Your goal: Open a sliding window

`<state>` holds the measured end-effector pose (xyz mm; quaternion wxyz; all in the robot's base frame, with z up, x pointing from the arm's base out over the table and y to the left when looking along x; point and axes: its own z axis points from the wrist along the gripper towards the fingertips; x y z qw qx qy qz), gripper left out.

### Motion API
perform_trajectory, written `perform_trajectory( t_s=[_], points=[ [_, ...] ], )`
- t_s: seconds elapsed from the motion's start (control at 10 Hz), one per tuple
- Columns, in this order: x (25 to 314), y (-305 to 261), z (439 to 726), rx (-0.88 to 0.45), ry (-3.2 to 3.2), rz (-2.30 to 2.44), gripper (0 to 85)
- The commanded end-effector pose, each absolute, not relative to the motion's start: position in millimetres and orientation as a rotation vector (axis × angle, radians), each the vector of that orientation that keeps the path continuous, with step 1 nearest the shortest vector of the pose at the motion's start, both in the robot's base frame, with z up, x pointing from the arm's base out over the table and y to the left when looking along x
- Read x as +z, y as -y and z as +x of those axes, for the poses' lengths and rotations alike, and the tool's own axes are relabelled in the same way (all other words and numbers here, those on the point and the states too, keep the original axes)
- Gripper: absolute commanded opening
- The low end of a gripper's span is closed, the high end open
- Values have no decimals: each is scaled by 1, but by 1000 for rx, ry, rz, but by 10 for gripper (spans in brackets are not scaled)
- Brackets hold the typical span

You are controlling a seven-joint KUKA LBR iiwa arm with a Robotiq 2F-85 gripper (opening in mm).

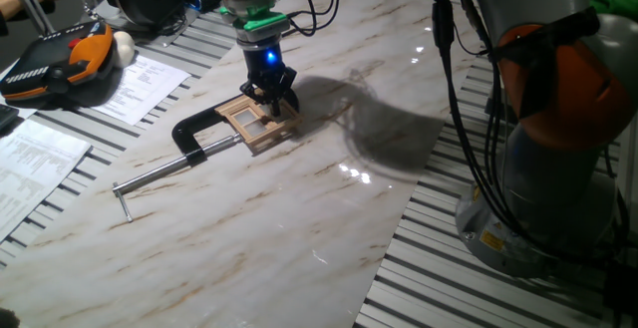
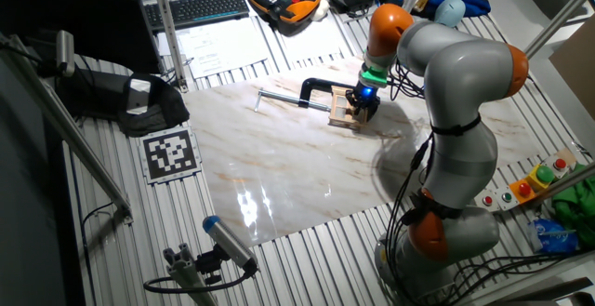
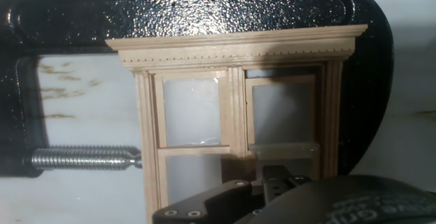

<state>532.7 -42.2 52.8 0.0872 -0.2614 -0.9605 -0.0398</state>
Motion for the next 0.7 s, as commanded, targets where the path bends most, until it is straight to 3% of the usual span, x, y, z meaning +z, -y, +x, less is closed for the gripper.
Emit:
perform_trajectory(
  t_s=[0.0,0.6],
  points=[
    [52,42,533,-117,2861,-779,0],
    [47,42,533,-114,2865,-778,0]
  ],
)
